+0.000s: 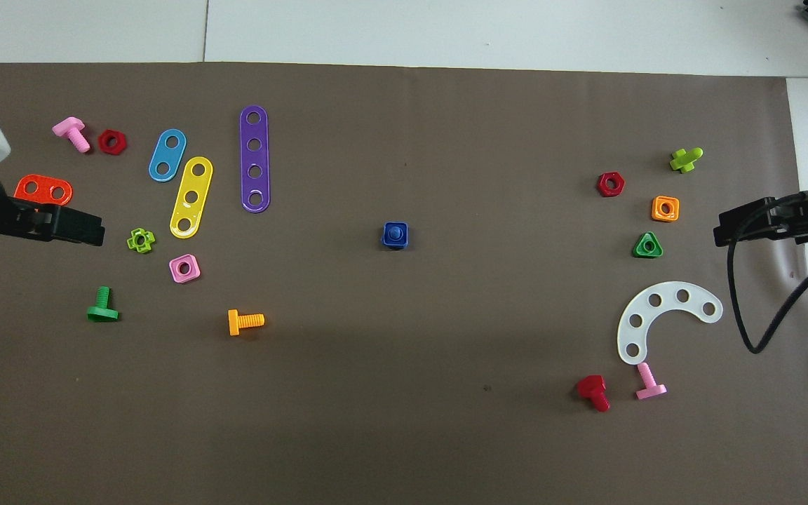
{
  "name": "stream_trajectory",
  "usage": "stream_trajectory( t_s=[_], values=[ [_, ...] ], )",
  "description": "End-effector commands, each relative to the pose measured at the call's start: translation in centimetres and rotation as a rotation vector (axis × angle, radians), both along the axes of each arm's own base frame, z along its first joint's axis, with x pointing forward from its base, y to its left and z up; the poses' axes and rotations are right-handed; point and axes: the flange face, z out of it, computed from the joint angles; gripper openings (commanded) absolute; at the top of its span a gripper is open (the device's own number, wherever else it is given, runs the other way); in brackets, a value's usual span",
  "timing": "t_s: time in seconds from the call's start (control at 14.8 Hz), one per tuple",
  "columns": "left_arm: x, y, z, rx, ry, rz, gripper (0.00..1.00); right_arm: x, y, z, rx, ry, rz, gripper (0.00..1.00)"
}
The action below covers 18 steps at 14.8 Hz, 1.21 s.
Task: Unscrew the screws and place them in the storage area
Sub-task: 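Move the left gripper over the small blue nut mid-mat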
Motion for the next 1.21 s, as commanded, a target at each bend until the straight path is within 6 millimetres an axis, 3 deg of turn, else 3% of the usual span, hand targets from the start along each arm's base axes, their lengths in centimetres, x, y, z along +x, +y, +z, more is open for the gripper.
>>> stream_trajectory(
  t_s=[0.0,0.2,0.34,0.54,0.67,0.88,1.15],
  values=[
    [0.2,-3.9,-3.0,0.008,-0.026,-0.029,1.00,-0.2,-0.4,0.0,0.001,-0.008,0.004,1.00],
    [1.2,-10.8,-7.0,-0.003,-0.032,-0.019,1.00,-0.2,-0.4,0.0,0.001,-0.008,0.004,1.00],
    [1.9,-15.6,-10.7,-0.004,-0.042,0.023,1.00,-0.2,-0.4,-0.1,0.001,-0.007,0.002,1.00],
    [2.3,-19.0,-12.7,-0.031,-0.088,0.003,1.00,-0.4,-0.3,-0.3,0.001,-0.002,0.002,1.00],
    [2.2,-23.8,-16.8,-0.016,-0.047,-0.031,1.00,-0.4,-0.3,-0.2,0.004,-0.005,0.002,1.00],
    [3.3,-28.4,-20.3,-0.023,-0.043,0.025,1.00,-0.4,-0.2,-0.1,0.007,-0.010,0.002,1.00],
    [3.6,-31.2,-24.7,-0.060,-0.081,0.055,0.99,-0.3,-0.3,-0.1,0.007,-0.011,0.002,1.00]
  ],
)
